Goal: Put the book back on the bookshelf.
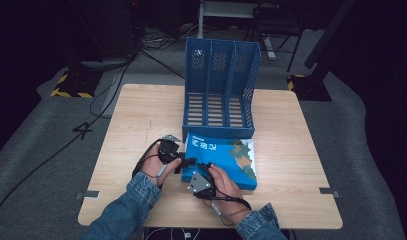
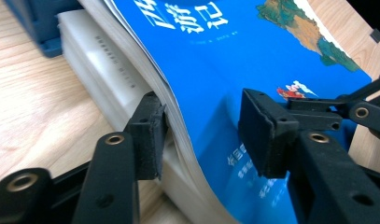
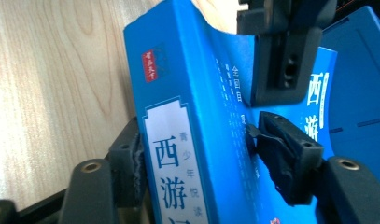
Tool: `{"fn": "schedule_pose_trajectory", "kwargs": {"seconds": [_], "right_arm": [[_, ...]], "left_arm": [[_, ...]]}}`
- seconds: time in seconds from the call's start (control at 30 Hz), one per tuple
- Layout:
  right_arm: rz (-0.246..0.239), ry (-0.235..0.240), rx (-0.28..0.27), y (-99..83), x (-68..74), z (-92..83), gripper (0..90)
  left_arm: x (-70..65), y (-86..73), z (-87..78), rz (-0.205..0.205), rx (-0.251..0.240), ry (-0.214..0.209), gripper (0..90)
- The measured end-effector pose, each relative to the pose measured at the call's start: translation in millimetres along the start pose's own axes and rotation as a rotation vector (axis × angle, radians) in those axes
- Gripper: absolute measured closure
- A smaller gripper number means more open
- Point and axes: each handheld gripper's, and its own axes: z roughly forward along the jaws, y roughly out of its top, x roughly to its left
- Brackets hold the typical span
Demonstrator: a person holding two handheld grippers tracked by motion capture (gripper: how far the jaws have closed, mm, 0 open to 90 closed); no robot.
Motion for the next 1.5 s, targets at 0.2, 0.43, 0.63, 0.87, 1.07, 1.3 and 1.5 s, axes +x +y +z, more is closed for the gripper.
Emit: {"fn": "schedule_pose_trajectory", "kwargs": {"seconds": [0.2, 0.43, 0.63, 0.87, 1.07, 1.3, 1.5], "right_arm": [[0.023, 0.0, -0.028, 2.1, -7.7, -9.1, 54.8], [0.075, 0.031, -0.052, 5.6, -24.7, -20.2, 58.7], [0.13, 0.066, -0.069, 7.8, -44.6, -33.3, 60.1], [0.202, 0.083, -0.098, 11.4, -69.0, -51.6, 61.1], [0.264, 0.087, -0.135, 13.8, -85.4, -67.2, 61.5], [0.34, 0.092, -0.17, 15.0, -103.1, -82.4, 61.6], [0.393, 0.093, -0.198, 13.0, -118.0, -93.4, 61.7]], "left_arm": [[9.4, -2.6, -17.7, -0.009, -0.066, 0.007, 46.6], [18.3, -9.1, -33.2, -0.007, -0.128, 0.031, 44.4], [32.3, -19.0, -42.2, -0.002, -0.133, 0.126, 43.9], [50.6, -34.8, -45.6, 0.035, -0.104, 0.243, 42.6], [60.6, -47.0, -47.2, 0.074, -0.095, 0.273, 40.0], [68.0, -55.7, -52.3, 0.126, -0.065, 0.345, 35.7], [72.6, -63.4, -51.0, 0.127, -0.075, 0.351, 35.1]]}}
